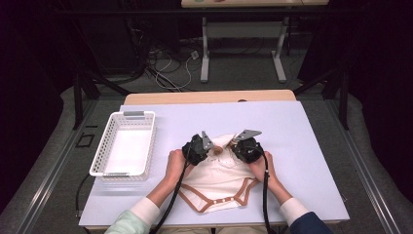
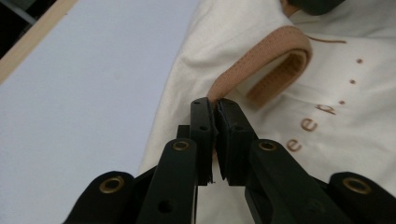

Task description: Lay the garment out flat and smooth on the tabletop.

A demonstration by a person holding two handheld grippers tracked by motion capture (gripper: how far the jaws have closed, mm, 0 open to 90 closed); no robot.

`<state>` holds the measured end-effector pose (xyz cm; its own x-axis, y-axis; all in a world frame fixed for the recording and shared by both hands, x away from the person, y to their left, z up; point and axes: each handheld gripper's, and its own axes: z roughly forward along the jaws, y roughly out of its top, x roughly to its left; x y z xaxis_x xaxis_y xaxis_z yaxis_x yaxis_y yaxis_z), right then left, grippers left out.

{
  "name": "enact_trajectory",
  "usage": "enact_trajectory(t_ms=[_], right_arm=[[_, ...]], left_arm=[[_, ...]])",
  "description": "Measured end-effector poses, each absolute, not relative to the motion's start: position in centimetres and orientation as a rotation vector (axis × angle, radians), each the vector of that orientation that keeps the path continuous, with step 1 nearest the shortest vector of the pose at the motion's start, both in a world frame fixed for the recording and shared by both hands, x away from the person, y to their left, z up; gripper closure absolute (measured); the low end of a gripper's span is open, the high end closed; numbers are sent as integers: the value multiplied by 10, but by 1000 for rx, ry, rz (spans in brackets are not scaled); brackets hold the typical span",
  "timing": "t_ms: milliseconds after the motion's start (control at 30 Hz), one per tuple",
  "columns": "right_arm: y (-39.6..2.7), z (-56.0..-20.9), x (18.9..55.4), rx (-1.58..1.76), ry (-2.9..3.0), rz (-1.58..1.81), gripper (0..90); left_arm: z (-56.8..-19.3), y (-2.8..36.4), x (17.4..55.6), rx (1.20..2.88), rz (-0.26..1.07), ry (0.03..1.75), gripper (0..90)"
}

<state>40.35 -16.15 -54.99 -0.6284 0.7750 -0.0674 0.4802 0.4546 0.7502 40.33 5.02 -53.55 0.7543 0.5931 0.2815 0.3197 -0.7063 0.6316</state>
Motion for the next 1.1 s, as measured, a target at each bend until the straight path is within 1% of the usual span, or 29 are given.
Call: enact_trajectory(t_ms=[67, 200, 400, 500, 600, 700, 767, 800, 833, 867, 900, 967, 1100], right_arm=[[-166, -547, 405, 1063, 2290, 999, 865], [-179, -542, 406, 1100, 2240, 996, 866], [-201, -540, 410, 1150, 2184, 976, 865], [-211, -541, 414, 1184, 2163, 966, 864], [-219, -544, 417, 1228, 2150, 955, 862], [-225, -546, 420, 1250, 2143, 946, 857], [-228, -547, 422, 1265, 2140, 934, 854], [-229, -548, 423, 1277, 2148, 933, 838], [-231, -550, 424, 1291, 2160, 933, 816], [-233, -551, 425, 1286, 2170, 934, 805], [-233, -550, 423, 1313, 2169, 934, 793], [-235, -548, 422, 1323, 2173, 946, 753], [-238, -544, 416, 1321, 2213, 1000, 671]], left_arm=[[-532, 53, 409, 2355, 647, 718, 867], [-529, 62, 422, 2311, 616, 815, 870], [-535, 79, 441, 2272, 599, 974, 874], [-538, 80, 445, 2293, 651, 984, 857], [-538, 79, 444, 2306, 638, 975, 832], [-534, 77, 440, 2306, 611, 963, 789], [-532, 75, 436, 2321, 613, 940, 725], [-530, 75, 434, 2339, 608, 934, 692], [-528, 75, 433, 2358, 618, 925, 637], [-528, 76, 430, 2358, 618, 917, 610], [-527, 76, 427, 2357, 616, 913, 600], [-526, 77, 419, 2362, 612, 903, 552], [-530, 80, 405, 2390, 608, 868, 518]])
